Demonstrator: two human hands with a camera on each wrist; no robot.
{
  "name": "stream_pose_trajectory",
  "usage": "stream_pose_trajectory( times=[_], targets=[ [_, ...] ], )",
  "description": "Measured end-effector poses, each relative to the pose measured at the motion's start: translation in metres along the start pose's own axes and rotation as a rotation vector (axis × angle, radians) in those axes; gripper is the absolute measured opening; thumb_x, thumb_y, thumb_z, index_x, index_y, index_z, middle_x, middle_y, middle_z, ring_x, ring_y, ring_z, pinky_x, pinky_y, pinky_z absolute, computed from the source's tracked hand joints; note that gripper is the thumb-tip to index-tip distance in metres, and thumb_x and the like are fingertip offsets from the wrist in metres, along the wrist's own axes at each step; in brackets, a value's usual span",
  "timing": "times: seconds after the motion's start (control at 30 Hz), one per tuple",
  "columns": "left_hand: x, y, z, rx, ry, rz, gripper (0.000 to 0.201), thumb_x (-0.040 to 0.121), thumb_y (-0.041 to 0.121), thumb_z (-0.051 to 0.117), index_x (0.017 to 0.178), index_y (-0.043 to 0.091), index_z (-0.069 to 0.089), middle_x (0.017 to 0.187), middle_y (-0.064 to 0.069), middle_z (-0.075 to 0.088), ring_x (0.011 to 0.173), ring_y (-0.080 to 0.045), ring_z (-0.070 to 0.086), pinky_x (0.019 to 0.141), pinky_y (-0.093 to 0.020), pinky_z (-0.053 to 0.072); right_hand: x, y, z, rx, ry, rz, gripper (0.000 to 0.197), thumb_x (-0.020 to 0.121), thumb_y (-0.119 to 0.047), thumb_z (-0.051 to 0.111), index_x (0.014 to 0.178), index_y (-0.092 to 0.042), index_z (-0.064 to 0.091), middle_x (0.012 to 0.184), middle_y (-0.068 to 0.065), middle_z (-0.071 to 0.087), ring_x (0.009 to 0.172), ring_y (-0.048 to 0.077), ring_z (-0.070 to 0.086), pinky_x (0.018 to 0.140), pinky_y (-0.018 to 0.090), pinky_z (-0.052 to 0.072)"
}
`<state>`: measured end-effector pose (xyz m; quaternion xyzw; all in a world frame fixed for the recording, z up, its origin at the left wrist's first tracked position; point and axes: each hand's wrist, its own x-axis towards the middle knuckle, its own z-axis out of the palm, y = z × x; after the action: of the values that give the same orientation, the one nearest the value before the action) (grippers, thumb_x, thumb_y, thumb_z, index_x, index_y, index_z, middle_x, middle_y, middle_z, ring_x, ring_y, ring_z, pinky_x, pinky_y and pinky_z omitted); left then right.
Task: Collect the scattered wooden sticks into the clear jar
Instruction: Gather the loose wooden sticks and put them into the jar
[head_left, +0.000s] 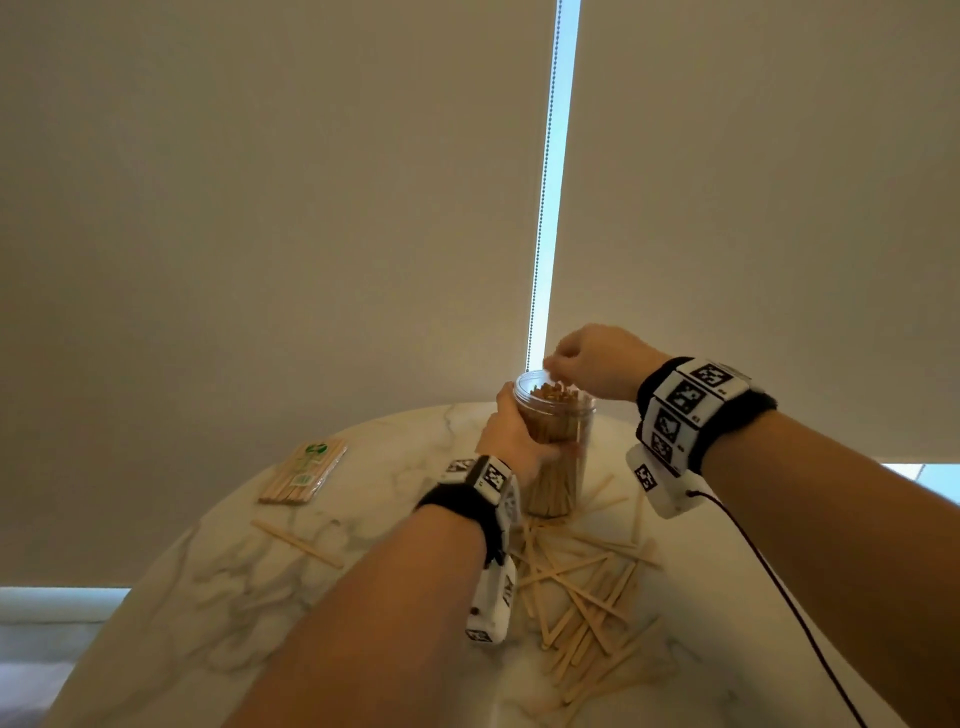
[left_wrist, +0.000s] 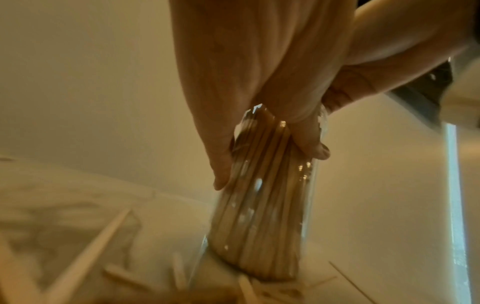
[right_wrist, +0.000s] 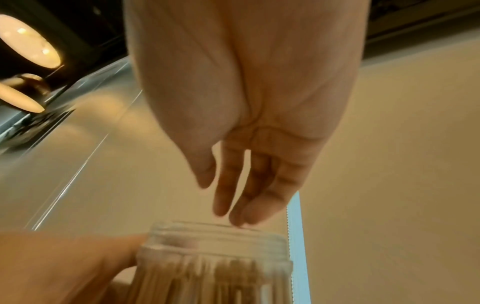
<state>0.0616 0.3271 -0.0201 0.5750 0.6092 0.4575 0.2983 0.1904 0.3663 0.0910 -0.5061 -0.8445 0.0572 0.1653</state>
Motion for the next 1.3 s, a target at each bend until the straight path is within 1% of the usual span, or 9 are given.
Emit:
stream_pose_trajectory(
  times=[0.1, 0.2, 0.3, 0.43, 0.67, 0.87, 1.0, 1.13, 1.3],
  targets=[
    [-0.013, 0.005, -0.041, 0.372, -0.116, -0.107, 0.116, 0.07, 0.062, 0.081, 0.159, 0.016, 0.022, 0.155, -0.006, 0.043, 0.139, -0.026, 0.044, 0.111, -0.038, 0.038, -0.011, 0.031, 0.001, 0.118, 0.155, 0.156, 0.034, 0.098, -0.025, 0.048, 0.089, -0.002, 0.071, 0.088, 0.011, 0.073, 0.079, 0.025, 0.067, 0.064, 0.029, 0.048],
    [-0.023, -0.008, -0.1, 0.735, -0.049, -0.175, 0.065, 0.087, 0.059, 0.066, 0.125, 0.006, 0.065, 0.122, -0.011, 0.069, 0.113, -0.027, 0.065, 0.095, -0.035, 0.049, -0.024, 0.059, 0.024, -0.046, -0.167, 0.264, 0.031, 0.1, -0.019, 0.047, 0.102, -0.003, 0.074, 0.101, 0.011, 0.076, 0.089, 0.026, 0.072, 0.079, 0.034, 0.056],
    [-0.047, -0.032, -0.143, 1.055, -0.074, -0.33, 0.049, 0.098, 0.042, 0.057, 0.132, 0.007, 0.059, 0.126, -0.013, 0.067, 0.113, -0.028, 0.066, 0.089, -0.03, 0.049, -0.033, 0.071, 0.061, -0.26, -0.451, 0.212, 0.044, 0.099, -0.008, 0.047, 0.138, -0.022, 0.061, 0.142, 0.001, 0.058, 0.13, 0.02, 0.054, 0.108, 0.03, 0.042],
    [-0.076, -0.071, -0.164, 1.305, -0.186, -0.504, 0.057, 0.099, 0.051, 0.052, 0.141, 0.012, 0.053, 0.132, -0.006, 0.063, 0.118, -0.021, 0.062, 0.091, -0.025, 0.047, -0.039, 0.076, 0.092, -0.305, -0.484, 0.117, 0.045, 0.091, -0.017, 0.064, 0.133, -0.031, 0.063, 0.137, -0.001, 0.06, 0.123, 0.02, 0.056, 0.098, 0.027, 0.045],
    [-0.089, -0.068, -0.132, 1.158, -0.1, -0.418, 0.033, 0.105, 0.01, 0.04, 0.133, 0.004, 0.055, 0.135, -0.013, 0.06, 0.124, -0.026, 0.059, 0.101, -0.029, 0.046, -0.065, 0.063, 0.098, -0.355, -0.383, -0.003, 0.006, 0.09, -0.024, 0.063, 0.089, -0.023, 0.069, 0.1, 0.0, 0.071, 0.09, 0.02, 0.063, 0.076, 0.025, 0.047],
    [-0.095, -0.062, -0.098, 1.104, -0.144, -0.295, 0.026, 0.101, 0.006, 0.043, 0.117, 0.002, 0.062, 0.118, -0.016, 0.065, 0.108, -0.032, 0.064, 0.084, -0.032, 0.048, -0.097, 0.04, 0.106, -0.375, -0.373, -0.072, 0.021, 0.098, -0.023, 0.049, 0.094, -0.013, 0.067, 0.095, 0.003, 0.067, 0.086, 0.021, 0.06, 0.073, 0.027, 0.045],
    [-0.082, -0.055, -0.087, 0.949, -0.13, -0.271, 0.031, 0.1, 0.031, 0.055, 0.112, 0.004, 0.065, 0.111, -0.012, 0.068, 0.101, -0.029, 0.066, 0.08, -0.033, 0.05, -0.12, 0.019, 0.099, -0.291, -0.454, -0.092, 0.051, 0.104, -0.048, 0.04, 0.1, -0.006, 0.068, 0.106, 0.008, 0.064, 0.091, 0.021, 0.059, 0.08, 0.031, 0.047],
    [-0.074, -0.046, -0.061, 0.972, -0.192, -0.264, 0.074, 0.092, 0.069, 0.048, 0.134, 0.008, 0.053, 0.13, -0.019, 0.054, 0.115, -0.034, 0.057, 0.093, -0.039, 0.046, -0.139, 0.009, 0.086, -0.282, -0.636, -0.126, 0.088, 0.065, -0.092, 0.052, 0.11, -0.017, 0.063, 0.114, 0.004, 0.052, 0.091, 0.02, 0.055, 0.081, 0.034, 0.049],
    [-0.07, -0.037, -0.027, 1.062, -0.272, -0.161, 0.068, 0.089, 0.061, 0.062, 0.134, 0.012, 0.053, 0.133, -0.01, 0.051, 0.121, -0.031, 0.052, 0.102, -0.039, 0.045, -0.148, 0.011, 0.091, -0.246, -0.545, -0.17, 0.065, 0.071, -0.066, 0.076, 0.118, -0.022, 0.063, 0.115, 0.001, 0.051, 0.096, 0.021, 0.055, 0.082, 0.033, 0.051]
  ],
)
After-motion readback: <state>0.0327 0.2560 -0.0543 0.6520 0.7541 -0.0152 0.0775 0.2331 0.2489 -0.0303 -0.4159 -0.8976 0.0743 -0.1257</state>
